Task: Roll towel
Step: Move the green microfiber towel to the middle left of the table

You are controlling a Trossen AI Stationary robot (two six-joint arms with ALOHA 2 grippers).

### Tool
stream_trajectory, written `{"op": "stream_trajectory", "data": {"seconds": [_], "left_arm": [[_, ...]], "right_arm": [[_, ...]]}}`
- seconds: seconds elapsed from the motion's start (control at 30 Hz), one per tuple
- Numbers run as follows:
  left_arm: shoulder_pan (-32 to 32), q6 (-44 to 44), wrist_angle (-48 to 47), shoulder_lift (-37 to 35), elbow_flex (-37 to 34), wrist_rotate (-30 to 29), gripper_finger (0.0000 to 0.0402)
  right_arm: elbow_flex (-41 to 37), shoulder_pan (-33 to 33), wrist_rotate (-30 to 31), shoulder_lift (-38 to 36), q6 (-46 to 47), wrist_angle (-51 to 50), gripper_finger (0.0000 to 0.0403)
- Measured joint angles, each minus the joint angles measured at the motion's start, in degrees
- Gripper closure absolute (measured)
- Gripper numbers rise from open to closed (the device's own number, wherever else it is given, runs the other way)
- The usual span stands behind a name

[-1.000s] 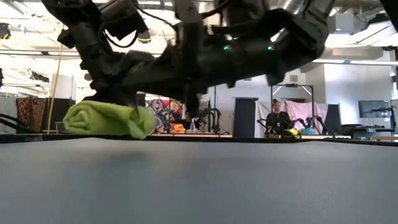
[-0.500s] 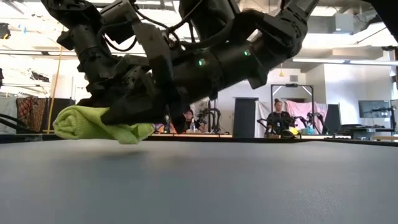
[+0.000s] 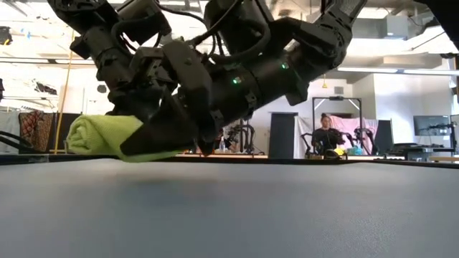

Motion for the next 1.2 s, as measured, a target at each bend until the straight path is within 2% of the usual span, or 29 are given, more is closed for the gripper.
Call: {"op": "stream_trajectory", "data": {"seconds": [0.17, 0.53, 0.83, 0.97, 1.2], "left_arm": [[0.0, 1.2, -1.1, 0.0, 0.0, 0.0, 0.0386], [0.0, 3.4, -1.5, 0.0, 0.0, 1.7, 0.0386], [0.0, -0.1, 8.4, 0.0, 0.0, 3.3, 0.0386], [0.4, -1.2, 9.2, 0.0, 0.0, 4.1, 0.0386], [0.9, -1.5, 9.8, 0.0, 0.0, 8.7, 0.0386]], "right_arm": [[0.1, 0.2, -1.2, -1.9, 0.1, 0.0, 0.0381], [0.1, 0.0, 3.5, -1.9, 0.6, 2.0, 0.0382], [0.0, -0.1, 4.3, -1.6, 0.8, 1.9, 0.0382], [0.0, -0.1, 4.3, -1.6, 0.8, 1.7, 0.0382], [0.1, 0.1, 4.4, -1.6, -0.4, -2.6, 0.0382]]}}
